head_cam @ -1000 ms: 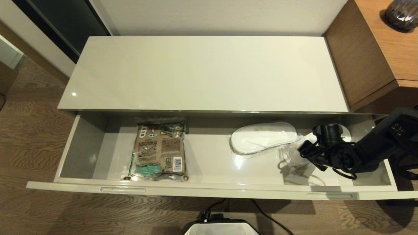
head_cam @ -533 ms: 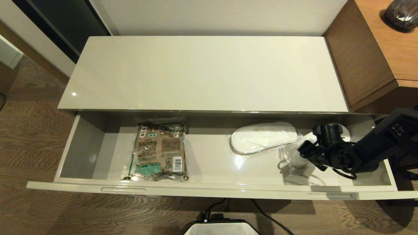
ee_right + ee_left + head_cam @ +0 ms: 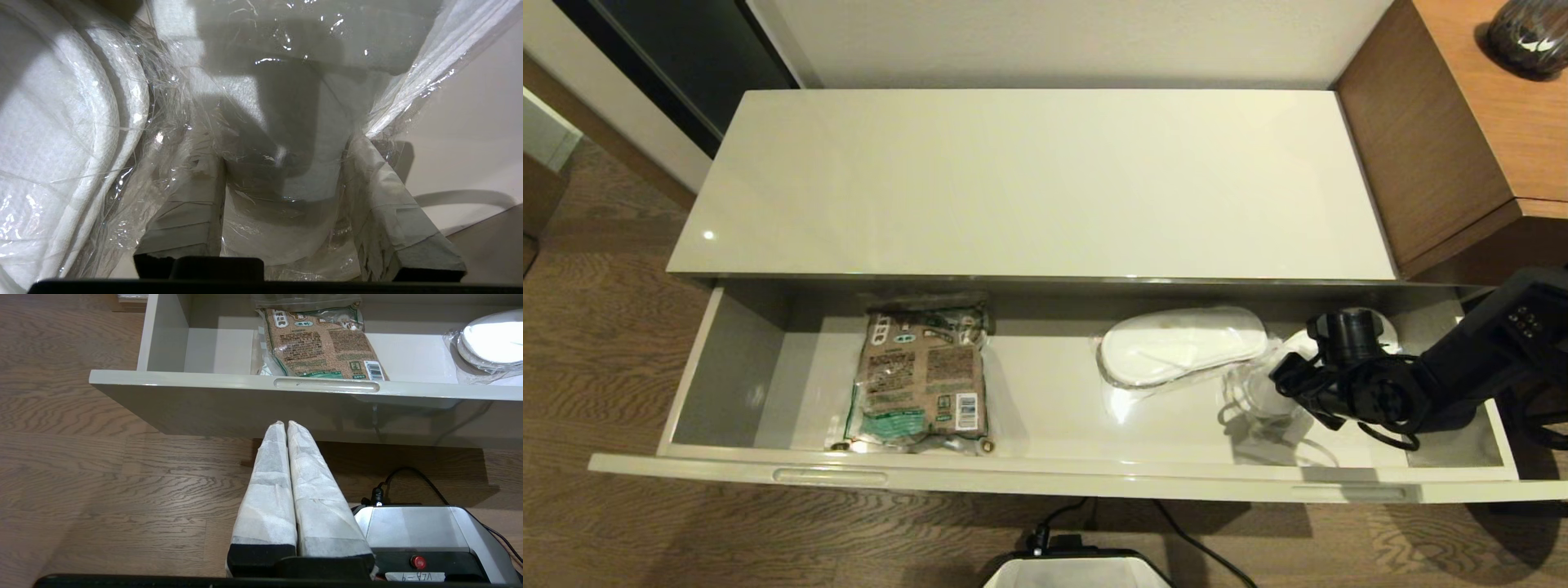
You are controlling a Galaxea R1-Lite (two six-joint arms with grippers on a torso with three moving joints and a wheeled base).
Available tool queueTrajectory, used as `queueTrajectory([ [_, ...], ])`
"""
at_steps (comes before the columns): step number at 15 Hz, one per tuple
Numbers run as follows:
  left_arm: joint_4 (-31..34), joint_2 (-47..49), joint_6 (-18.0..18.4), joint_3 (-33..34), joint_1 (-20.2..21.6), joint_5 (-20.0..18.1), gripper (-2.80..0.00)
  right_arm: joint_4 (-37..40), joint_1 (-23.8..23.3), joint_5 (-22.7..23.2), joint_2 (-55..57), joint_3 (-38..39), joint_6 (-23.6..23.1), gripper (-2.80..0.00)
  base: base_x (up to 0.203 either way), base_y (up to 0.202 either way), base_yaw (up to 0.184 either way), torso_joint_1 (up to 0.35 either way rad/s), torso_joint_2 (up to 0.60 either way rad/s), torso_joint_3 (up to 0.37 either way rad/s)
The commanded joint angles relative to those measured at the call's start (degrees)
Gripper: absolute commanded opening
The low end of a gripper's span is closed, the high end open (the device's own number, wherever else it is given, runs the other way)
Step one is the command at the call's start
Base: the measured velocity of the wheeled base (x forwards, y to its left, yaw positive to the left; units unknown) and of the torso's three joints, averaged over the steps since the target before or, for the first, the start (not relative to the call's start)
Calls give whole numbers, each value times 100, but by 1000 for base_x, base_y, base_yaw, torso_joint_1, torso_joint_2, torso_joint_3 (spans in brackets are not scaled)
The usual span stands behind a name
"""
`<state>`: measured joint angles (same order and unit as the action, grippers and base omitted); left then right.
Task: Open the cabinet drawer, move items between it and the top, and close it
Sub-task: Take out the disposable slippers from the drawer
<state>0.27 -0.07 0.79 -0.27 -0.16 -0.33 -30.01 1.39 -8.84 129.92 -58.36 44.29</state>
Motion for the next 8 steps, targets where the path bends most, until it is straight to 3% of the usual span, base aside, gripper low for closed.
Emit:
queueTrajectory([
  [1, 0, -1, 0, 0, -2, -2, -280, -20, 127, 2, -320, 160, 19, -280, 0, 0, 0, 0, 0, 0],
  [8, 0, -1, 0, 0, -2, -2, -280, 1285, 332, 30, -1703, 178, -45, -280, 0, 0, 0, 0, 0, 0],
])
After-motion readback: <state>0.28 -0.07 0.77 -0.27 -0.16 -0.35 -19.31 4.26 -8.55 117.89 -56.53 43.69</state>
